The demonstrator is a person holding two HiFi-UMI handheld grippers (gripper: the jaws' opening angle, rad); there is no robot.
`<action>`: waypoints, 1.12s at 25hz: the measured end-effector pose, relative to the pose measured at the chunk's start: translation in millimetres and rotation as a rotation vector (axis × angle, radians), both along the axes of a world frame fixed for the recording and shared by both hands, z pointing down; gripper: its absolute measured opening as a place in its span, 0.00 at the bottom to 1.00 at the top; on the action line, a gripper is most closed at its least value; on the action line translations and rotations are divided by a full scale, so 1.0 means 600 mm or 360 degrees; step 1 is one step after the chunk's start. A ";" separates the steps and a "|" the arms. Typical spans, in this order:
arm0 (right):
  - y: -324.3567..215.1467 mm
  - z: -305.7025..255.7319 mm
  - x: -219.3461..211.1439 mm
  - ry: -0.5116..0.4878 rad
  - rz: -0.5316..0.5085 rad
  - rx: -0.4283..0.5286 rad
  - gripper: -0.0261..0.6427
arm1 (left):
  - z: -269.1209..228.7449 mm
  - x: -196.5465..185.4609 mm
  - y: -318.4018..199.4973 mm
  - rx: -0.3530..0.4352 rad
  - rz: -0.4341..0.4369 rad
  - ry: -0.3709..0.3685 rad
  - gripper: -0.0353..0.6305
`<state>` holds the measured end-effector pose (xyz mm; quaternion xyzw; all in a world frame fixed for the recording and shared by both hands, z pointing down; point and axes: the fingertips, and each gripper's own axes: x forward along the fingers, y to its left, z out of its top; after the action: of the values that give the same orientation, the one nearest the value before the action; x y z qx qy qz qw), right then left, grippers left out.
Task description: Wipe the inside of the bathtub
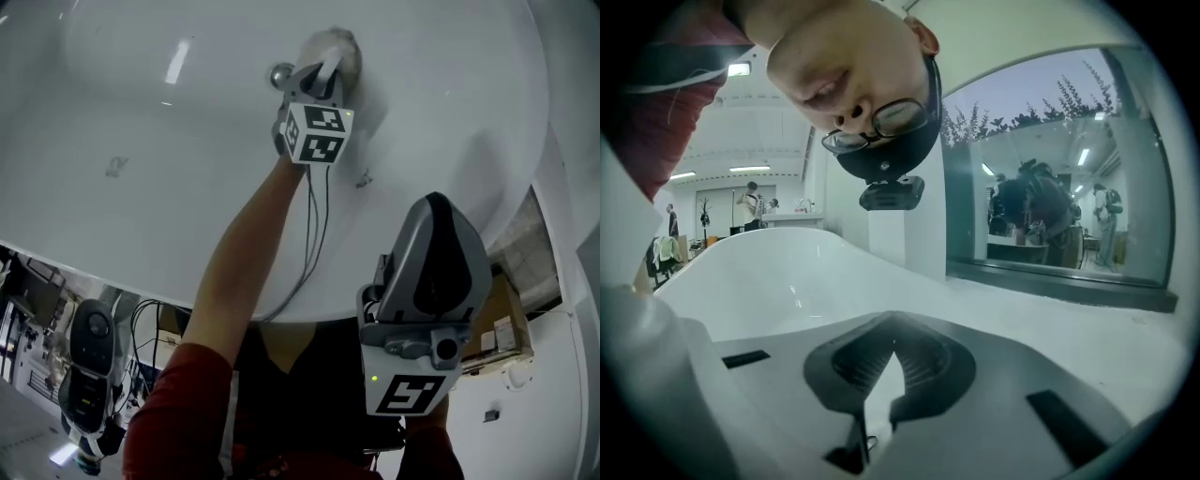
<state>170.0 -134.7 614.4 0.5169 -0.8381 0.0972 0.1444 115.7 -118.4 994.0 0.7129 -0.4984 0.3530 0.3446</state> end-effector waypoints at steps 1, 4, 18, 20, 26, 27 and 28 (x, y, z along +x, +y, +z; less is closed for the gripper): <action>0.001 0.001 0.002 -0.0007 0.0011 -0.0007 0.06 | 0.007 -0.003 -0.001 -0.0003 -0.0003 -0.0006 0.20; -0.001 0.009 -0.014 -0.0020 -0.0006 -0.0020 0.06 | 0.020 -0.016 -0.006 0.0002 -0.0001 -0.0019 0.20; 0.016 -0.031 -0.002 0.0027 0.0017 0.0003 0.06 | -0.065 0.012 0.020 -0.0013 0.0028 0.0093 0.20; 0.020 -0.048 0.001 0.0029 0.0025 0.0019 0.06 | -0.100 0.022 0.024 0.0014 0.0068 0.0122 0.20; 0.026 -0.122 0.021 0.0045 0.0079 0.0103 0.06 | -0.237 0.047 0.025 0.0130 0.0157 0.0235 0.20; 0.028 -0.133 0.027 0.0048 0.0105 0.0112 0.06 | -0.264 0.051 0.025 0.0158 0.0191 0.0249 0.20; 0.030 -0.145 0.034 0.0051 0.0135 0.0122 0.06 | -0.289 0.054 0.026 0.0186 0.0228 0.0264 0.20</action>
<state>190.3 -116.6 527.5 0.5585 -0.8162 0.0630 0.1336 148.4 -102.9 820.3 0.7923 -0.4356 0.2869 0.3164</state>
